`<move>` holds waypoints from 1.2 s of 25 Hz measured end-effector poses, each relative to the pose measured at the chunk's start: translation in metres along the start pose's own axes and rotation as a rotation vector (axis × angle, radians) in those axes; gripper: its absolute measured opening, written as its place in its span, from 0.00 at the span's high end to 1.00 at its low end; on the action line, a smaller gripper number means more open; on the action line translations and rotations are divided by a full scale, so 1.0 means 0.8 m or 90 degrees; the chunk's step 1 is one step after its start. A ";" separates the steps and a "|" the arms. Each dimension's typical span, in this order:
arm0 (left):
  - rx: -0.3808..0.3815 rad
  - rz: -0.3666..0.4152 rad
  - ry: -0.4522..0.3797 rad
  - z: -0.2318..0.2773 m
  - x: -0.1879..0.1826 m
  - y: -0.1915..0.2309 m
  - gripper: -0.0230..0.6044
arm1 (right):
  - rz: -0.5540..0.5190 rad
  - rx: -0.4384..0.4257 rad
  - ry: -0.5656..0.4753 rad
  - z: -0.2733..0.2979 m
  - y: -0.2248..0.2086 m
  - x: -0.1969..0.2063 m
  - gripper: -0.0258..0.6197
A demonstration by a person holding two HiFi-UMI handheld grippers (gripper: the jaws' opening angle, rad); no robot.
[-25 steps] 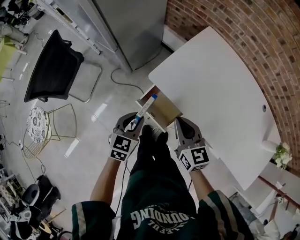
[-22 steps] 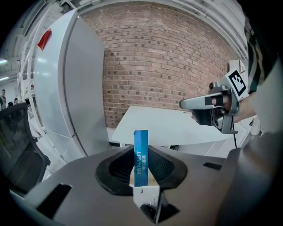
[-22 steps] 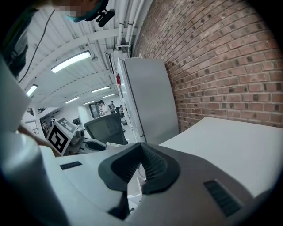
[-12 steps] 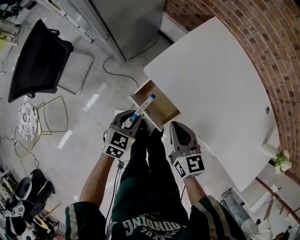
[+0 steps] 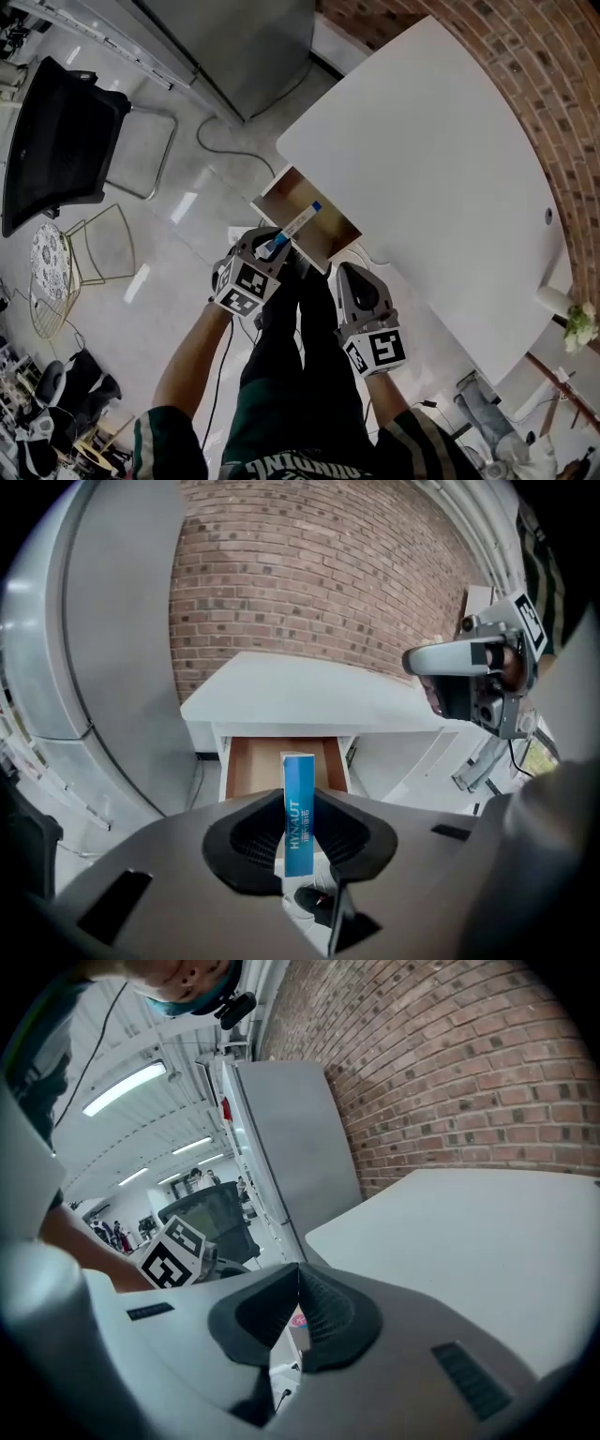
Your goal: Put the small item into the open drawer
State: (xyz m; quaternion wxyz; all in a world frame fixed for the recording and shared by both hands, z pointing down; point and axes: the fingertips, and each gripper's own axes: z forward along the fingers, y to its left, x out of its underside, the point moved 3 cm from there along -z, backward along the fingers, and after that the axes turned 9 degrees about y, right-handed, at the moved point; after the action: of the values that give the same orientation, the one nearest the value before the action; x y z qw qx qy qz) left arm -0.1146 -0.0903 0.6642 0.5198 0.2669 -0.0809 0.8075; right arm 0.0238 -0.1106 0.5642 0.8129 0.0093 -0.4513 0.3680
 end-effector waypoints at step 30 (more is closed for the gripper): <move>0.163 0.109 0.149 0.218 0.010 -0.072 0.81 | 0.086 0.035 0.089 0.006 -0.048 0.162 0.92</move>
State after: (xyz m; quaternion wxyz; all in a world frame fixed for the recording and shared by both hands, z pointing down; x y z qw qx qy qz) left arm -0.0061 -0.1293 0.8072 0.4167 0.2276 0.0609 0.8780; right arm 0.0853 -0.0642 0.6754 0.8153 -0.0247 -0.3828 0.4338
